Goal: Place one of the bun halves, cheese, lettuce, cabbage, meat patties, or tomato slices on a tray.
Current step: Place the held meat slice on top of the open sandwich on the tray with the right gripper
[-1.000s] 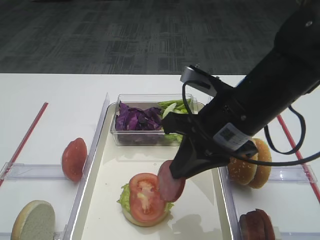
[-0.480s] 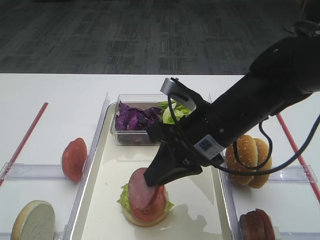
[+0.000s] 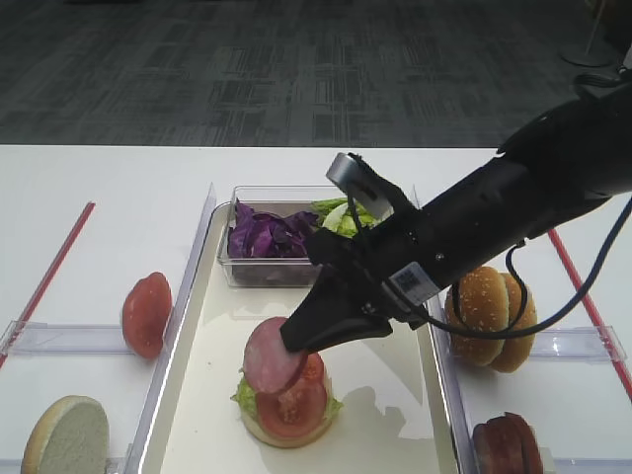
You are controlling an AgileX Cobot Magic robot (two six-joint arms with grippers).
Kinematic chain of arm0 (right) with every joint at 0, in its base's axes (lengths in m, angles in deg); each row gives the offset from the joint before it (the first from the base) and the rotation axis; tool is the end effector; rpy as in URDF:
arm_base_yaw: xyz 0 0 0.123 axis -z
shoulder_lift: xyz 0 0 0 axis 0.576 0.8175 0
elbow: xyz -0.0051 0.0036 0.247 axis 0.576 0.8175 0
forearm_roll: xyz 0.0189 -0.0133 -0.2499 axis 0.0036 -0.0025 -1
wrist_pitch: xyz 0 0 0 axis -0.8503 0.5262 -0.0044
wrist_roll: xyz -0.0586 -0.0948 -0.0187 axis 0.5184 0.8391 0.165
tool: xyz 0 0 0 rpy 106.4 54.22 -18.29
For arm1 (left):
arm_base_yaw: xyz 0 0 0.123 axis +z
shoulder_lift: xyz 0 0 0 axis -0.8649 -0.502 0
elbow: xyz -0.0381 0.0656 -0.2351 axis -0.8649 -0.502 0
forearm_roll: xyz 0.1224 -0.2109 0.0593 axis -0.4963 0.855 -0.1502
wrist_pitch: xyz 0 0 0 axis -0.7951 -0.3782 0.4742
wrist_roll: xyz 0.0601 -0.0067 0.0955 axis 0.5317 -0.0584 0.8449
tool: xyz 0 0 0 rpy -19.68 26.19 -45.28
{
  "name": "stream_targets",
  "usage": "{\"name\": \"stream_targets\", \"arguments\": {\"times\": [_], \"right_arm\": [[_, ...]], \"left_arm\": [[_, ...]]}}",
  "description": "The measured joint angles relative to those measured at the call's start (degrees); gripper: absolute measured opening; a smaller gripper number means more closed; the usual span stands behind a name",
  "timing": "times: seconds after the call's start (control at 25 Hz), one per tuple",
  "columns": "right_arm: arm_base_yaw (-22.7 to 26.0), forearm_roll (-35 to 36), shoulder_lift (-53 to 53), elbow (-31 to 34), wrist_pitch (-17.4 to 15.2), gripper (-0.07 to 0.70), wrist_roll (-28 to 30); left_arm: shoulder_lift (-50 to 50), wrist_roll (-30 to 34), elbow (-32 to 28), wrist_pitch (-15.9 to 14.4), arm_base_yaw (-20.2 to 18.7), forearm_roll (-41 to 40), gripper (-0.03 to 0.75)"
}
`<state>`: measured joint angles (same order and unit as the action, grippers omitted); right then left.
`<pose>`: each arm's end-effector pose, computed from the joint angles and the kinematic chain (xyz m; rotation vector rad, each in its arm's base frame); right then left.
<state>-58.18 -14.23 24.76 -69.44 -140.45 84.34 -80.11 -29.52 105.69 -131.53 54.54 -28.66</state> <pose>0.2478 0.2066 0.1275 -0.5833 2.6829 1.5007 0.0438 -0.0041 0.2537 0.0724 2.1544 -0.0687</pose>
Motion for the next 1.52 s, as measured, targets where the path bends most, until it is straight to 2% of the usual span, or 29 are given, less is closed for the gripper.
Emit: {"name": "stream_targets", "arguments": {"times": [0.16, 0.4, 0.84, 1.52], "right_arm": [[2.9, 2.9, 2.0, 0.0, -4.2, 0.119, 3.1], [3.4, 3.1, 4.0, 0.0, -5.7, 0.119, 5.1], [3.4, 5.7, 8.4, -0.1, -5.8, 0.119, 8.7], [3.4, 6.0, 8.7, -0.2, -3.5, 0.119, 10.5]], "left_arm": [[0.0, 0.0, 0.0, 0.0, 0.0, 0.0, 0.433], [0.0, 0.0, 0.0, 0.0, 0.0, 0.0, 0.433], [0.0, 0.0, 0.0, 0.0, 0.0, 0.0, 0.433], [0.0, 0.0, 0.0, 0.0, 0.0, 0.0, 0.433]]}}
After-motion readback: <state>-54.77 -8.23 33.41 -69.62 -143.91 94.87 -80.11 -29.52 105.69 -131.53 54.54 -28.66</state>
